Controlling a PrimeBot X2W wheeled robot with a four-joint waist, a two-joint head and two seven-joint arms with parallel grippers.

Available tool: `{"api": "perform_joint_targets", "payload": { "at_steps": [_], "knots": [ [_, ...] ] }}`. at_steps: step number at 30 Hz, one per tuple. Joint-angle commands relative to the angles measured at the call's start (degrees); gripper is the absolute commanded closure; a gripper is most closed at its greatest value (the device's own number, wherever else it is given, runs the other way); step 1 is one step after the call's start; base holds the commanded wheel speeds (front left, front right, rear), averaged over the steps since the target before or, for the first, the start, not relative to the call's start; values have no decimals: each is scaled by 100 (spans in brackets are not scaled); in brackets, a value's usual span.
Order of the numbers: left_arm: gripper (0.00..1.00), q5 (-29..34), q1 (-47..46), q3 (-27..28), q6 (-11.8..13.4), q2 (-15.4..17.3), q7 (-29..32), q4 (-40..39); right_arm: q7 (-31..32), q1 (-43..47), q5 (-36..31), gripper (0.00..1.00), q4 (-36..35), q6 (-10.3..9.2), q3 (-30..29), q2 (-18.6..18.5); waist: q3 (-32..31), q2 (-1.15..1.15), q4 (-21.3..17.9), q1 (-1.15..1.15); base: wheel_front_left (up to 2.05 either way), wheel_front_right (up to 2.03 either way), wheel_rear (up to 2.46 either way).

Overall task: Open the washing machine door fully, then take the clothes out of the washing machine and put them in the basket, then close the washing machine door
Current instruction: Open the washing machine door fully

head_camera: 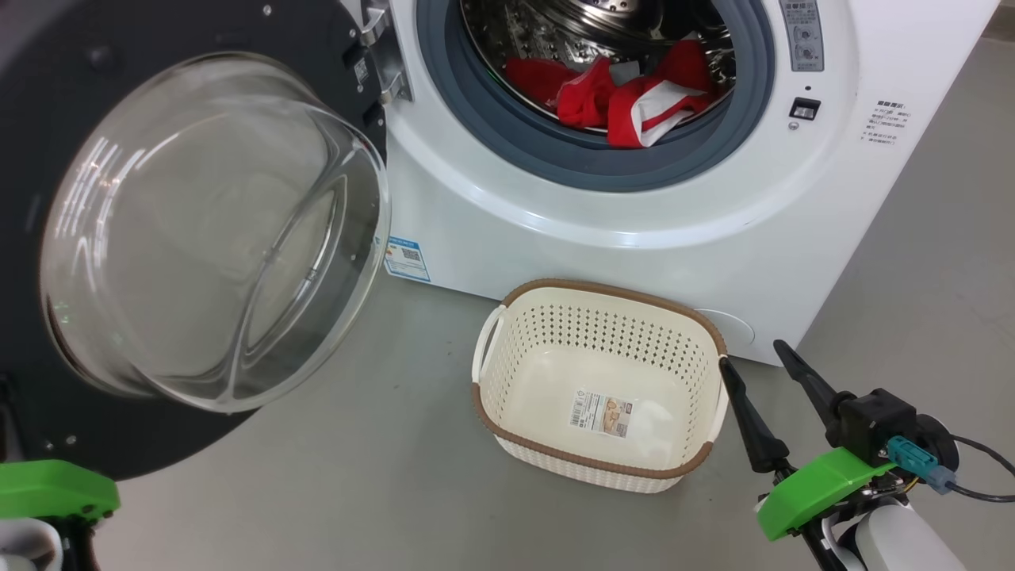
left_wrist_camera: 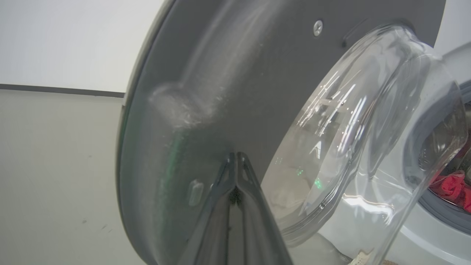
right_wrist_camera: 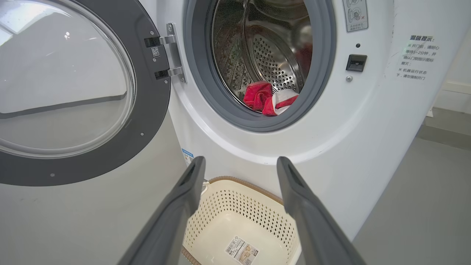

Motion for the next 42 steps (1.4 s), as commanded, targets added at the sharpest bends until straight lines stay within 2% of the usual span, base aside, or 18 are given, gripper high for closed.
{"api": "perform_joint_targets", "payload": {
  "at_steps": [1,10,18,19,20,24,27,35,39,42],
  "knots": [
    [100,-73,-335,324,-24,371,-60,53,-52,-157,-33,0,-121,37,137,-86,26,0,-5,0,0,0,0],
    [100,-51,-751,411,-177,535,-73,693,-52,-215,-20,0,-113,37,161,-113,101,0,-72,0,0,0,0],
    [99,87,-781,385,-174,469,-75,719,-52,-241,-14,0,-107,37,116,-51,92,0,-128,0,0,0,0],
    [64,111,-760,371,-169,441,-75,655,-52,-243,-14,0,-111,37,98,-39,82,0,-137,0,0,0,0],
    [0,149,-726,360,-155,416,-75,564,-52,-243,-14,0,-114,37,82,-27,72,0,-147,0,0,0,0],
    [0,287,-512,325,-74,297,-76,47,-52,-238,-12,0,-131,37,23,31,10,0,-207,0,0,0,0],
    [0,472,-302,185,82,215,-60,-500,-52,-226,-14,0,-172,37,-53,66,-22,0,-247,0,0,0,0],
    [0,986,239,-390,401,77,486,-2280,-52,-122,-26,0,-496,37,-497,278,-154,0,-446,0,0,0,0],
    [0,888,412,-573,291,-48,599,-2981,-52,-42,-56,0,-729,37,-751,391,-237,0,-635,0,0,0,0],
    [0,801,527,-727,164,-135,614,-3223,-52,0,-108,0,-844,37,-836,432,-284,0,-802,0,0,0,0]
  ]
}}
